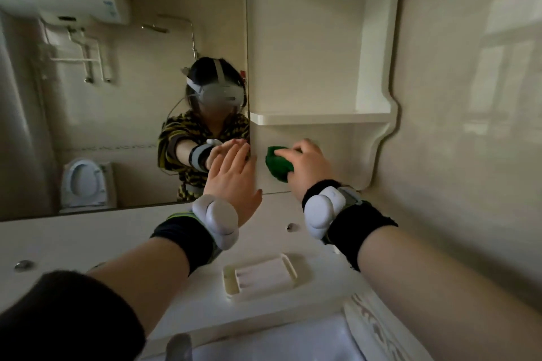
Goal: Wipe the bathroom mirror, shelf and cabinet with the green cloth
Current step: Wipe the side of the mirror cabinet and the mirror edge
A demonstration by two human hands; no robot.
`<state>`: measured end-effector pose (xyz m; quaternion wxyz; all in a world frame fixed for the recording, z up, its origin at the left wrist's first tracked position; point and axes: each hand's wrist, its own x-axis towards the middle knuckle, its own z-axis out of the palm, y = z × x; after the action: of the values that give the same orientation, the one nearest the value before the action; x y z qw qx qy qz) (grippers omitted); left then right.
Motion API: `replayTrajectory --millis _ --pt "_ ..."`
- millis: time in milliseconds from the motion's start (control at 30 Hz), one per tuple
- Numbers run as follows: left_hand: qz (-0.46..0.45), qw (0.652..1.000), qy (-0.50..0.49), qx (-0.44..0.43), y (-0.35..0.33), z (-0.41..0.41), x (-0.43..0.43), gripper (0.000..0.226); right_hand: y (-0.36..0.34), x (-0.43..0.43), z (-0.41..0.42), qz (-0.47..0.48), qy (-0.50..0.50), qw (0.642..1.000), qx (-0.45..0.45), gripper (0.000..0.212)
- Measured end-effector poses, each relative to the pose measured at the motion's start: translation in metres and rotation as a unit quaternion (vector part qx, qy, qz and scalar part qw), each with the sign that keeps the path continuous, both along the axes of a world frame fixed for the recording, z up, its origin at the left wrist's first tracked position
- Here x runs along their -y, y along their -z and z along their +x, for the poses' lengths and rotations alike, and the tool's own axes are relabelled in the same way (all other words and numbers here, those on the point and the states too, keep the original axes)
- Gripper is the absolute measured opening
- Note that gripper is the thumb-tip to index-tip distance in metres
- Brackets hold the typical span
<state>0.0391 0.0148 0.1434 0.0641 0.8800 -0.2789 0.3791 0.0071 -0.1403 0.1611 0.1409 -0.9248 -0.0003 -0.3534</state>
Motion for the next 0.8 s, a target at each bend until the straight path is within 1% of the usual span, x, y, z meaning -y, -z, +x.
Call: replayTrajectory --millis 133,267,333,467,533,667,800 --pt "0.028 0.999 -0.022 -0.003 -0.011 0.018 0.007 0.086 -0.012 0.005 0.025 0.008 -0.015 0.999 0.042 0.059" --pt "0.058 0.997 -0.026 0.031 -0.008 0.034 0.006 0.103 -0.015 -0.001 0.043 0.017 -0.024 0.994 0.109 0.061" --pt "0.067 0.996 -0.026 0.045 -0.001 0.04 0.004 0.108 -0.01 -0.004 0.046 0.019 -0.03 0.99 0.137 0.061" --pt "0.072 0.996 -0.027 0.044 0.008 0.046 0.005 0.117 -0.003 -0.004 0.048 0.017 -0.03 0.981 0.189 0.062" --pt "0.066 0.996 -0.029 0.045 0.009 0.046 0.007 0.117 -0.003 -0.003 0.049 0.003 -0.028 0.981 0.19 0.063" --pt "0.065 0.996 -0.029 0.048 0.011 0.045 0.006 0.109 -0.004 -0.003 0.047 -0.014 -0.011 0.985 0.17 0.062" --pt "0.063 0.996 -0.028 0.054 0.011 0.046 0.008 0.11 -0.004 -0.003 0.046 -0.018 -0.008 0.986 0.165 0.062"
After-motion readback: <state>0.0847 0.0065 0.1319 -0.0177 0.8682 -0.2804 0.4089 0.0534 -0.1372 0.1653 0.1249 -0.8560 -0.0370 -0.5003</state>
